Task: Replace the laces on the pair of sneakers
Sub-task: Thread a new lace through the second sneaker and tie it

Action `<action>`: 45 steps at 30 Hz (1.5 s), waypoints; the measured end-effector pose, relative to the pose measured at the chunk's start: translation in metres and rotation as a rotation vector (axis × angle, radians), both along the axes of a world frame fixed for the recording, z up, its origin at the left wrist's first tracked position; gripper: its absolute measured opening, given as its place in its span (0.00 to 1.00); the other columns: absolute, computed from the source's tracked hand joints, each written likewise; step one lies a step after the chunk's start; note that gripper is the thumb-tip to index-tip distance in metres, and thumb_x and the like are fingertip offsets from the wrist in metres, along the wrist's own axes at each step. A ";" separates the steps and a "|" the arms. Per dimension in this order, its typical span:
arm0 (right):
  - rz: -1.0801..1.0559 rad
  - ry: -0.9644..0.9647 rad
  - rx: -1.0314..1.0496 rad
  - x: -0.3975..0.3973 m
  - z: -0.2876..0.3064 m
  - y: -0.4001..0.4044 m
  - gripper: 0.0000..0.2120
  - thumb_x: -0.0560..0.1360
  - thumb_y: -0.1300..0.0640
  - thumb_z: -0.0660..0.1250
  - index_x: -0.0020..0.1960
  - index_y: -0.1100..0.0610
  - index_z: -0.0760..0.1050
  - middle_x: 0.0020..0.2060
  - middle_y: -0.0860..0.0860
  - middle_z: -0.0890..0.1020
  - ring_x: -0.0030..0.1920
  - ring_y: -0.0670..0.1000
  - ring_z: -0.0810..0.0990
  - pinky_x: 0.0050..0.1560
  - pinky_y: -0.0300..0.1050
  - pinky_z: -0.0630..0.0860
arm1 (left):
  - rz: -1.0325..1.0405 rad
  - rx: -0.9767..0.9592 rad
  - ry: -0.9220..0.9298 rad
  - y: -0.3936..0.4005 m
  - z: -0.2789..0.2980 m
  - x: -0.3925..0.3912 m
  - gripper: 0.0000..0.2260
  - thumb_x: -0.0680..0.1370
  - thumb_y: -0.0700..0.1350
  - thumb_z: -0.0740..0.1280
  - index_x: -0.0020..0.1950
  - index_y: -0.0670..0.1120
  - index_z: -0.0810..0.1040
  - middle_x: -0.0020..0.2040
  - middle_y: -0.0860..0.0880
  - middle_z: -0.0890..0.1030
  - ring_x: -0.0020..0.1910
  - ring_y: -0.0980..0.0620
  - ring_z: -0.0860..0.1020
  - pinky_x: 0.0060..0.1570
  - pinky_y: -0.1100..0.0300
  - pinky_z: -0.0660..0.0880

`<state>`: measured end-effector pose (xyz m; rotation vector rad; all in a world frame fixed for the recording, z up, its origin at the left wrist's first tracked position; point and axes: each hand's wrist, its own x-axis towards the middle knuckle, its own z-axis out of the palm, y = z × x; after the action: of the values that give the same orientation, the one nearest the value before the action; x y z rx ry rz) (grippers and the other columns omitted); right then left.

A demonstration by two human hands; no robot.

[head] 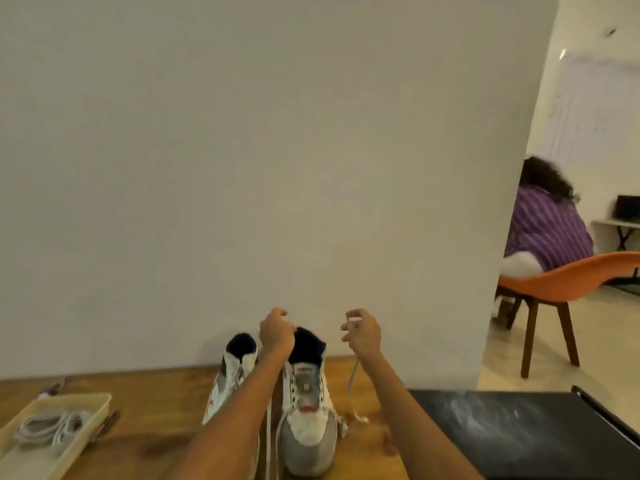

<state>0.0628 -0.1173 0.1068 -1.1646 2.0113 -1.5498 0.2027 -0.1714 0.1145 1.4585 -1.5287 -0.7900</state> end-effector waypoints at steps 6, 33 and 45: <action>0.092 -0.037 -0.414 0.040 0.152 0.024 0.05 0.76 0.68 0.63 0.49 0.65 0.77 0.40 0.57 0.83 0.32 0.48 0.79 0.31 0.31 0.72 | -0.108 -0.237 0.239 0.028 0.139 0.000 0.07 0.77 0.36 0.64 0.45 0.39 0.82 0.44 0.43 0.84 0.47 0.44 0.81 0.53 0.52 0.77; 0.185 -0.393 -0.655 0.086 0.359 0.122 0.07 0.76 0.64 0.67 0.53 0.63 0.79 0.35 0.51 0.78 0.35 0.46 0.75 0.33 0.38 0.69 | -0.253 -0.298 0.869 0.162 0.365 -0.005 0.08 0.76 0.34 0.66 0.52 0.38 0.81 0.50 0.42 0.82 0.41 0.50 0.78 0.45 0.60 0.77; 0.199 -0.479 -0.630 0.087 0.359 0.125 0.08 0.76 0.62 0.68 0.54 0.63 0.79 0.47 0.57 0.82 0.53 0.55 0.80 0.49 0.46 0.70 | -0.269 -0.237 0.875 0.169 0.370 -0.006 0.08 0.76 0.34 0.67 0.54 0.38 0.80 0.51 0.41 0.82 0.39 0.50 0.77 0.43 0.60 0.75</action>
<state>0.1496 0.0073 0.4659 -1.0098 1.0980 -2.1706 0.1964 -0.0023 0.4843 0.5838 -1.0750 -1.1598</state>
